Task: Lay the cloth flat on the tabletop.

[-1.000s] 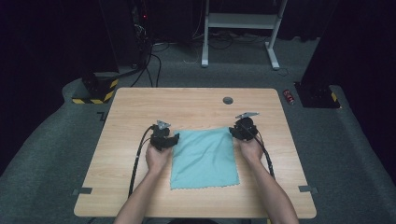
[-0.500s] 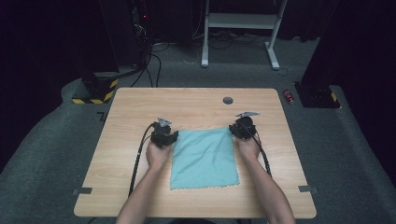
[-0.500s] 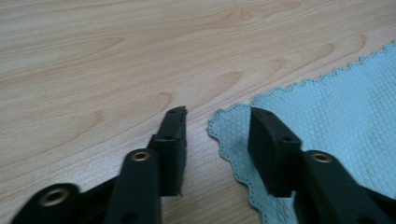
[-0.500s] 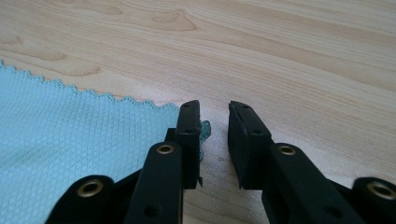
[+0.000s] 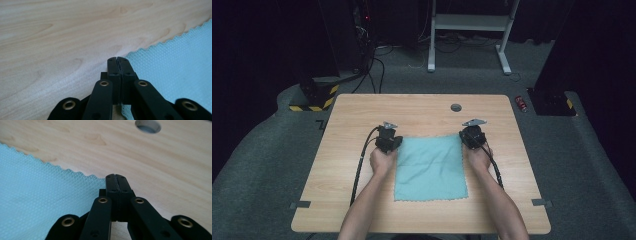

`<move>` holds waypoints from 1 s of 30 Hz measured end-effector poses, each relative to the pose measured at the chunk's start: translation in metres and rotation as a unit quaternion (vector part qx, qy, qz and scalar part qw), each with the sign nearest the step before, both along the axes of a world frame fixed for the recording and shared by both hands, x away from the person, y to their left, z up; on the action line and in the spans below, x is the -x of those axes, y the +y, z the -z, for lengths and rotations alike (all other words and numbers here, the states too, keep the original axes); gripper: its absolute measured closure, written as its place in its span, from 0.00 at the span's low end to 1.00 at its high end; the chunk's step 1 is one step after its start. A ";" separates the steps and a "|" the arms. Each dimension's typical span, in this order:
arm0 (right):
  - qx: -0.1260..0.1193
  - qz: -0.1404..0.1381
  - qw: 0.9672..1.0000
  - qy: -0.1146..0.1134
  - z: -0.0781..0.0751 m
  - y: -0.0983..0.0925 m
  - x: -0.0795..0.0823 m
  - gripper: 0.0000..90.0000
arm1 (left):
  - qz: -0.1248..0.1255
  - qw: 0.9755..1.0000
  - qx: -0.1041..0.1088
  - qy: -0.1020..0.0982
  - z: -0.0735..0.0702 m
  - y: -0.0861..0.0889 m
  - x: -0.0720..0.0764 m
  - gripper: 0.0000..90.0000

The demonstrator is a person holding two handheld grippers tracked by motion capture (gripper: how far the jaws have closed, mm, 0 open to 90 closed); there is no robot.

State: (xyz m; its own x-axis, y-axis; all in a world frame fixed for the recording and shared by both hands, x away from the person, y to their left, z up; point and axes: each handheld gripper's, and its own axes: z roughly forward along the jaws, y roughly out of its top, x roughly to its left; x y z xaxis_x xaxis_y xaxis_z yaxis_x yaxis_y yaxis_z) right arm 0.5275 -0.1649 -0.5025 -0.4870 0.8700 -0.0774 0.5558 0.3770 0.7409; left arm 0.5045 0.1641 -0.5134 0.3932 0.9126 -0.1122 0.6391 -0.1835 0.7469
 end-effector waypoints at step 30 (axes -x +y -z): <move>0.003 -0.142 0.990 0.021 0.000 -0.016 0.143 0.79 | 0.119 0.991 -0.052 -0.010 -0.002 -0.006 0.133 0.49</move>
State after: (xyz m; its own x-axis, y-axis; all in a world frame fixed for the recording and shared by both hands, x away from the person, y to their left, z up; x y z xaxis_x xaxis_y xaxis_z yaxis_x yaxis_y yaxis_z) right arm 0.3846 -0.1807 -0.5027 -0.7143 0.6976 -0.0557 0.4576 0.5258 0.7170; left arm 0.3718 0.1576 -0.5112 0.6006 0.7995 -0.0131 0.5538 -0.4041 0.7280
